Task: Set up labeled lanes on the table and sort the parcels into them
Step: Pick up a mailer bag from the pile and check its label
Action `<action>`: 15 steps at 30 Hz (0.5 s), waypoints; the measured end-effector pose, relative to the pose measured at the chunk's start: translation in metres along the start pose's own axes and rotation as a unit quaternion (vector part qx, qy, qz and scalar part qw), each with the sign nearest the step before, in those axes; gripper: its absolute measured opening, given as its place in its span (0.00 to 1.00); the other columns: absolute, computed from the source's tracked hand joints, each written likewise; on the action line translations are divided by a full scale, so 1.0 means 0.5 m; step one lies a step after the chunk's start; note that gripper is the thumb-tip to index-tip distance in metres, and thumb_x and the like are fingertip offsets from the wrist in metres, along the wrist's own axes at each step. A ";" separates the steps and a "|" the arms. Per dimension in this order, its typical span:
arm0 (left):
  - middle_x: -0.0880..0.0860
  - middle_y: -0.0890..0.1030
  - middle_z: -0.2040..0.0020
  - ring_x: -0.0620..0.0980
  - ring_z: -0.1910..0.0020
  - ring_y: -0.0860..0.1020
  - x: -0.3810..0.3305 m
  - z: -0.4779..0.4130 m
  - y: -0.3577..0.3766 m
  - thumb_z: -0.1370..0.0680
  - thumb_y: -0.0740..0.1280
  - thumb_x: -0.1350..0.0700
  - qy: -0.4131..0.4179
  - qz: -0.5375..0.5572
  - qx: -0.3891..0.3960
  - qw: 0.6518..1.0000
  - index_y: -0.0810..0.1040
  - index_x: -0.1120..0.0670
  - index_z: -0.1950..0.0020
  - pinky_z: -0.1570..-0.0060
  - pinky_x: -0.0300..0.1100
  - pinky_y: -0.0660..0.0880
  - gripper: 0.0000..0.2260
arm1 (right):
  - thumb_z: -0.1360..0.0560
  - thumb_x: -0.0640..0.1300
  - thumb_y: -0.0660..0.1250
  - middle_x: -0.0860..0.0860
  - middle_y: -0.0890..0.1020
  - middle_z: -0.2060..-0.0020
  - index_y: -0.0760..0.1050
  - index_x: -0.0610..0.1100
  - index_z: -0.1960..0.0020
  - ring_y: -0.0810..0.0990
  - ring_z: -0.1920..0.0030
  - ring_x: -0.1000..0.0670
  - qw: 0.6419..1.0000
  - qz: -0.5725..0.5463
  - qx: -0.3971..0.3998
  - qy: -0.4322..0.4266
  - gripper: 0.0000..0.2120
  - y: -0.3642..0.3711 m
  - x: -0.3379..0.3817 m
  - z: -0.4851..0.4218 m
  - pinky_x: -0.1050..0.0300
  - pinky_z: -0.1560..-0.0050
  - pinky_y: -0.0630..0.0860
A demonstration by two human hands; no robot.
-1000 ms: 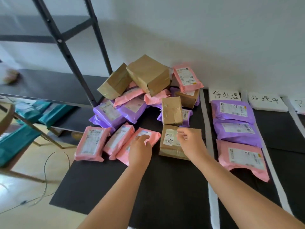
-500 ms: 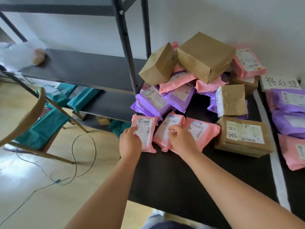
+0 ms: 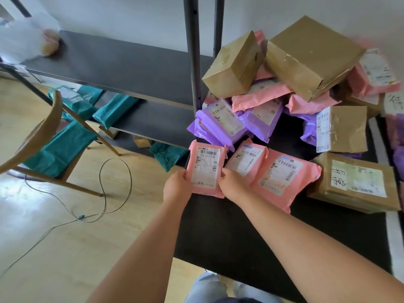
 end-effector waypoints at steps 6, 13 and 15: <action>0.49 0.80 0.55 0.51 0.57 0.79 -0.005 0.017 -0.016 0.18 0.61 0.49 -0.024 0.058 -0.002 0.998 0.78 0.52 0.38 0.63 0.43 0.75 0.13 | 0.21 0.45 0.62 0.46 0.83 0.52 0.78 0.44 0.46 0.83 0.52 0.43 0.998 -0.064 0.008 0.013 0.09 0.012 -0.009 -0.015 0.43 0.48 0.81; 0.47 0.83 0.57 0.50 0.57 0.82 -0.016 0.036 -0.049 0.20 0.65 0.50 -0.058 0.201 -0.023 0.978 0.80 0.49 0.46 0.54 0.49 0.82 0.07 | 0.22 0.40 0.67 0.48 0.80 0.67 0.79 0.40 0.51 0.79 0.68 0.50 0.993 -0.113 -0.018 -0.017 0.04 -0.034 0.014 0.038 0.55 0.65 0.77; 0.47 0.83 0.57 0.50 0.57 0.83 -0.033 0.048 -0.071 0.21 0.66 0.51 -0.043 0.226 -0.040 0.972 0.83 0.49 0.45 0.55 0.50 0.82 0.09 | 0.22 0.40 0.67 0.48 0.81 0.67 0.79 0.44 0.52 0.76 0.74 0.53 0.986 -0.160 -0.036 -0.033 0.03 -0.061 0.025 0.069 0.61 0.71 0.72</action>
Point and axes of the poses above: each hand's wrist, its own z-axis away from the middle knuckle, its own y-axis out of the palm, x = y × z, the point moved 3 cm from there along -z, towards the middle knuckle
